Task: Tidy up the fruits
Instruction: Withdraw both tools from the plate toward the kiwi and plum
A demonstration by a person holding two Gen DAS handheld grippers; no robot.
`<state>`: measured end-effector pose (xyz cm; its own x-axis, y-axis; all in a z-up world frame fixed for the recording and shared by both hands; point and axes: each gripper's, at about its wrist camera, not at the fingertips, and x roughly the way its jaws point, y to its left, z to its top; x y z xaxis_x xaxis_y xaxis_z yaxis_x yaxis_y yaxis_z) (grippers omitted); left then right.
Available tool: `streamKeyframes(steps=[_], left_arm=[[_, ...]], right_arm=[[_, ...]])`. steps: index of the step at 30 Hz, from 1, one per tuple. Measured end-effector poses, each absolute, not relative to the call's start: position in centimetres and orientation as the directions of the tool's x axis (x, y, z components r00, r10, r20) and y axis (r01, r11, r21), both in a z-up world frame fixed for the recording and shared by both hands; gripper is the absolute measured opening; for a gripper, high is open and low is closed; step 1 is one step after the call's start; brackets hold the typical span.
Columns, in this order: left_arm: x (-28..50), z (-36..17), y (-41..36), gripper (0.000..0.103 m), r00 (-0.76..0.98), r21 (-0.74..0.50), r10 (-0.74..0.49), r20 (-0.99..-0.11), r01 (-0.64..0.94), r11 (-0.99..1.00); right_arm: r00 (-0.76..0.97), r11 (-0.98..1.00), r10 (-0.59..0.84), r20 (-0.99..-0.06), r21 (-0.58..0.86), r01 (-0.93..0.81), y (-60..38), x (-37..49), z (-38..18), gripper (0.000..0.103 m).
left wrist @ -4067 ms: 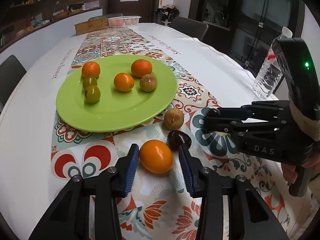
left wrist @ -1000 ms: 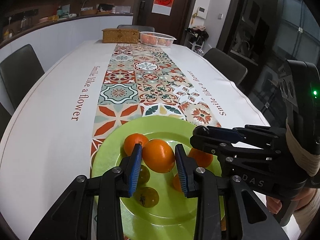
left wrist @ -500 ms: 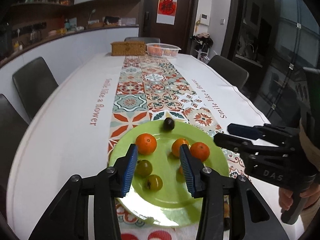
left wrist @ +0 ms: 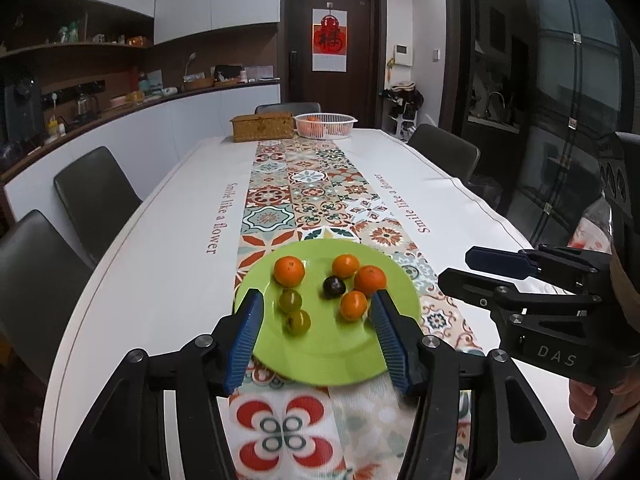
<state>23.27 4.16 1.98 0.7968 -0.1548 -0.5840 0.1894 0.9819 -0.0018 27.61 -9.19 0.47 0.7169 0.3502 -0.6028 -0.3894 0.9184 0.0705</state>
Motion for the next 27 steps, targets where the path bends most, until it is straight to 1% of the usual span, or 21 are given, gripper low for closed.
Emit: streamKeyframes(steps=[3, 7, 14, 17, 27], left_arm=[[21.8, 1.7, 4.0, 0.059, 0.798, 0.012, -0.145, -0.585, 0.187, 0.982], [20.6, 0.9, 4.0, 0.059, 0.788, 0.011, -0.142, -0.599, 0.185, 0.983], [19.2, -1.7, 4.0, 0.060, 0.753, 0.012, -0.136, -0.644, 0.187, 0.982], [18.9, -2.7, 3.9, 0.061, 0.740, 0.023, -0.125, -0.661, 0.185, 0.982], [19.5, -5.8, 3.9, 0.061, 0.686, 0.000, -0.128, -0.717, 0.183, 0.983]], right_arm=[[0.714, 0.919, 0.348, -0.607, 0.073, -0.386, -9.4, 26.2, 0.2, 0.039], [0.698, 0.920, 0.348, -0.627, 0.085, -0.382, -9.6, 25.0, -0.7, 0.039], [0.639, 0.920, 0.340, -0.690, 0.103, -0.378, -9.3, 23.6, -3.8, 0.039], [0.613, 0.918, 0.339, -0.714, 0.109, -0.381, -9.2, 23.4, -5.0, 0.039], [0.513, 0.917, 0.335, -0.790, 0.149, -0.369, -8.4, 24.8, -8.9, 0.039]])
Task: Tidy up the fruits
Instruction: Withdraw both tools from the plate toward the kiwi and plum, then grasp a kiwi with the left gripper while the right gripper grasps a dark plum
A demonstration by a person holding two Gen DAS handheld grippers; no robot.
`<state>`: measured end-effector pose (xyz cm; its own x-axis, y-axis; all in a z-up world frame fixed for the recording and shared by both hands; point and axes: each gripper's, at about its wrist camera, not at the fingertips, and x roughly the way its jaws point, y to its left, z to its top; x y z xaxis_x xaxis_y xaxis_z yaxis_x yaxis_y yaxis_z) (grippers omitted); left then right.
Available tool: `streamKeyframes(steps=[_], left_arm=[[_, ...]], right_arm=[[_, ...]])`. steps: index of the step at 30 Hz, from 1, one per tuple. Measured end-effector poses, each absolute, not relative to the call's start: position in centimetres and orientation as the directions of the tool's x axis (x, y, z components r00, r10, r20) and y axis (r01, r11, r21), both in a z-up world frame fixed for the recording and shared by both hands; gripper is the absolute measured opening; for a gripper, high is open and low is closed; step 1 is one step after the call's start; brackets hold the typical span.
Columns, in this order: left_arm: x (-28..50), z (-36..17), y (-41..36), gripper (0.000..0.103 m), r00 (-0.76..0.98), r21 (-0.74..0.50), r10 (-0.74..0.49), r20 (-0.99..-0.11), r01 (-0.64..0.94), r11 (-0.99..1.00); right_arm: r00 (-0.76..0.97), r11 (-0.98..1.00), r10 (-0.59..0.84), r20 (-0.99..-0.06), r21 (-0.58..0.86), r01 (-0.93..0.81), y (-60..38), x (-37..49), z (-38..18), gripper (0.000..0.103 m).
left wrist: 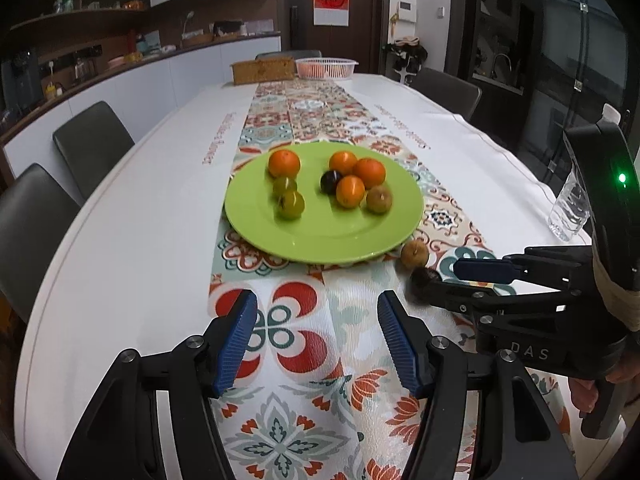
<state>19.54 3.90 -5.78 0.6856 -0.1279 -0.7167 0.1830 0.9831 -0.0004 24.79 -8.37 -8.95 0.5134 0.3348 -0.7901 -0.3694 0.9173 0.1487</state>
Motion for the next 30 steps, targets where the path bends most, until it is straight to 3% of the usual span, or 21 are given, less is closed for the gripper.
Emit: streamKeyframes(steps=[9, 18, 30], left_arm=[[20.2, -7.2, 3.6, 0.061, 0.661, -0.009, -0.134, -0.738, 0.189, 0.982], [20.7, -7.2, 3.2, 0.061, 0.658, -0.011, -0.142, -0.740, 0.199, 0.980], [21.4, -7.0, 0.6, 0.061, 0.645, -0.043, -0.227, -0.730, 0.287, 0.957]], right_arm=[[0.489, 0.919, 0.320, -0.811, 0.140, -0.369, -7.4, 26.0, -10.3, 0.039], [0.487, 0.916, 0.319, -0.813, 0.132, -0.379, -7.3, 26.2, -10.7, 0.027], [0.555, 0.934, 0.317, -0.769, 0.152, -0.323, -10.3, 24.4, -8.6, 0.026]])
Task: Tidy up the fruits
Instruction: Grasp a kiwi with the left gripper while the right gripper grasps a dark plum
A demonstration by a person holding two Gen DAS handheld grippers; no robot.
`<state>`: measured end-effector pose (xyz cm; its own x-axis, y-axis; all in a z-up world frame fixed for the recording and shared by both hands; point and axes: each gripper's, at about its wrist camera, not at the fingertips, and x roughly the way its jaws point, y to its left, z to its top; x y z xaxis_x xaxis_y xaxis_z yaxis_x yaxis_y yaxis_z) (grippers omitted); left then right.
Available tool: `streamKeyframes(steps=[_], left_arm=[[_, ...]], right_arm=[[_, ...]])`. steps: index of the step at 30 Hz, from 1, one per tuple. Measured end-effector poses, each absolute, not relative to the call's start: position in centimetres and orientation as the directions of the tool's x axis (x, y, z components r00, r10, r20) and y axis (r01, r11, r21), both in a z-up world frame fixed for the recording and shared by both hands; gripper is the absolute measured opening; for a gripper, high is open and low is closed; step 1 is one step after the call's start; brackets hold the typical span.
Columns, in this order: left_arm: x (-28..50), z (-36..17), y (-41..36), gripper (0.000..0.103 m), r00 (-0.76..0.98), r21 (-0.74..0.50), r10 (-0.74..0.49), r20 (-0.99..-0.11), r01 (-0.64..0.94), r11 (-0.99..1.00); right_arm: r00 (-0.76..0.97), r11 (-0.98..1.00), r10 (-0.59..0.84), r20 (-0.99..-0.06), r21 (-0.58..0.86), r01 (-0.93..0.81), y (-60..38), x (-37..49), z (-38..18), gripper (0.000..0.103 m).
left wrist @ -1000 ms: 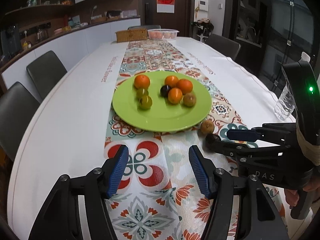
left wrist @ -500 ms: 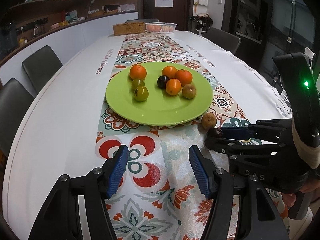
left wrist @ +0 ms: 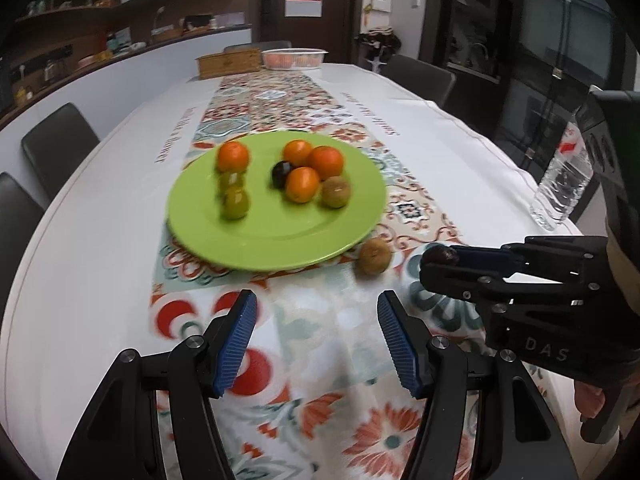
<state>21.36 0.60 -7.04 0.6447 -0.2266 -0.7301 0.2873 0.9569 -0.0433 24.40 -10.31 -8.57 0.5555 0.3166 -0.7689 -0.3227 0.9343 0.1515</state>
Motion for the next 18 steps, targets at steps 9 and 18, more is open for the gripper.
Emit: streamKeyframes(steps=[9, 18], left_arm=[[22.9, -7.7, -2.4, 0.061, 0.611, -0.085, -0.300, -0.733, 0.355, 0.931], [25.6, -8.7, -3.4, 0.047, 0.567, -0.151, -0.314, -0.761, 0.317, 0.936]], right_arm=[[0.614, 0.957, 0.278, -0.739, 0.156, -0.245, -13.9, 24.1, -7.6, 0.026], [0.625, 0.959, 0.283, -0.727, 0.201, -0.199, -15.7, 24.8, -8.2, 0.027]])
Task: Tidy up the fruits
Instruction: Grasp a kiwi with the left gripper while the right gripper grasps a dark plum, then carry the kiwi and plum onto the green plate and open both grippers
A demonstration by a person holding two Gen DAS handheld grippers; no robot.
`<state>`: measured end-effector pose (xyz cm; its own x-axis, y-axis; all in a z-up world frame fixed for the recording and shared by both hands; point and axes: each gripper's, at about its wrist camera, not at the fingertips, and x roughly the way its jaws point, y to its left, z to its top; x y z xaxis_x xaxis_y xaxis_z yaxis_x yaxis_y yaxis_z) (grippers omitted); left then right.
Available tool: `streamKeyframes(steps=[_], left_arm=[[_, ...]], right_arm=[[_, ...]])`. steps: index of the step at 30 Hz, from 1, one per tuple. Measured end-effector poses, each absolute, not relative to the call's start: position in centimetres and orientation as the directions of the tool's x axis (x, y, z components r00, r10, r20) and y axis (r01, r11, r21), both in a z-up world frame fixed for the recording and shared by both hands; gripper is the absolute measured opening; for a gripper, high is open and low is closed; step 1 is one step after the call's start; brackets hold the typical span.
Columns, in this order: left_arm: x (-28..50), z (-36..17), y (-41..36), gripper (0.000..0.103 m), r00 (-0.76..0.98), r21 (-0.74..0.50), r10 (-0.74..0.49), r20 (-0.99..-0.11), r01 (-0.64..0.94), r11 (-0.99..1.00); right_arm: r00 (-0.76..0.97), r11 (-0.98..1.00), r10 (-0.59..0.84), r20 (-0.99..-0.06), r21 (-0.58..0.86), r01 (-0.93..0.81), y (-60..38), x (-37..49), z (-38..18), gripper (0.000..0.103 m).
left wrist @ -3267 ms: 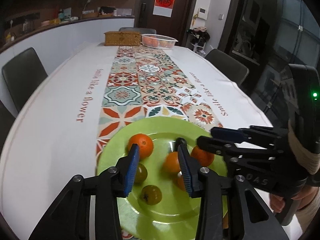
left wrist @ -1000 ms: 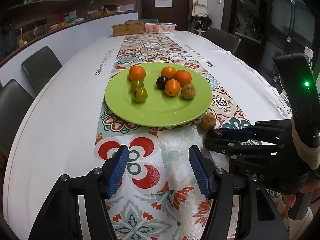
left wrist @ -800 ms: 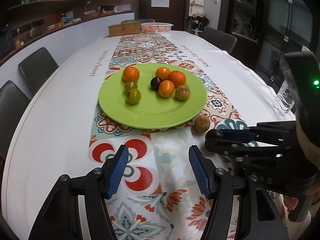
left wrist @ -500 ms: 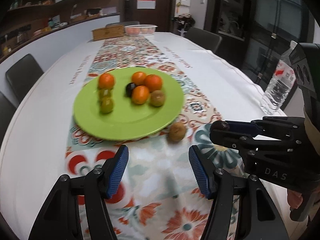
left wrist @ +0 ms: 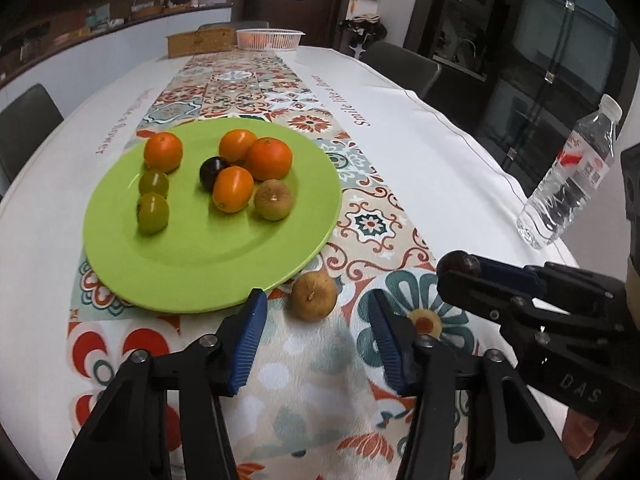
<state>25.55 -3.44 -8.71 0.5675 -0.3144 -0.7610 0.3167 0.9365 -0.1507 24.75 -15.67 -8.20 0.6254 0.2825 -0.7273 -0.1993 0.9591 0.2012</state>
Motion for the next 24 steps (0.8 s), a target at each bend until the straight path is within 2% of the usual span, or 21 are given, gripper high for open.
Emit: streamKeyframes(steps=[4, 9, 13, 24], left_arm=[[25.8, -9.0, -4.2, 0.042, 0.560, -0.122, -0.289, -0.776, 0.316, 0.941], [26.5, -9.9, -4.3, 0.027, 0.536, -0.134, -0.276, -0.798, 0.288, 0.948], [26.4, -10.0, -4.2, 0.026, 0.527, -0.168, -0.301, -0.795, 0.285, 0.944], [24.5, -7.5, -3.3, 0.026, 0.576, -0.164, -0.310, -0.756, 0.291, 0.942]], right_arm=[[0.626, 0.954, 0.299, -0.720, 0.222, -0.200, -15.9, 25.0, -8.4, 0.026], [0.624, 0.950, 0.313, -0.716, 0.241, -0.200, -16.1, 25.2, -8.6, 0.027], [0.619, 0.948, 0.317, -0.718, 0.245, -0.201, -16.1, 25.2, -8.9, 0.027], [0.622, 0.943, 0.333, -0.709, 0.247, -0.224, -15.5, 24.8, -8.1, 0.027]])
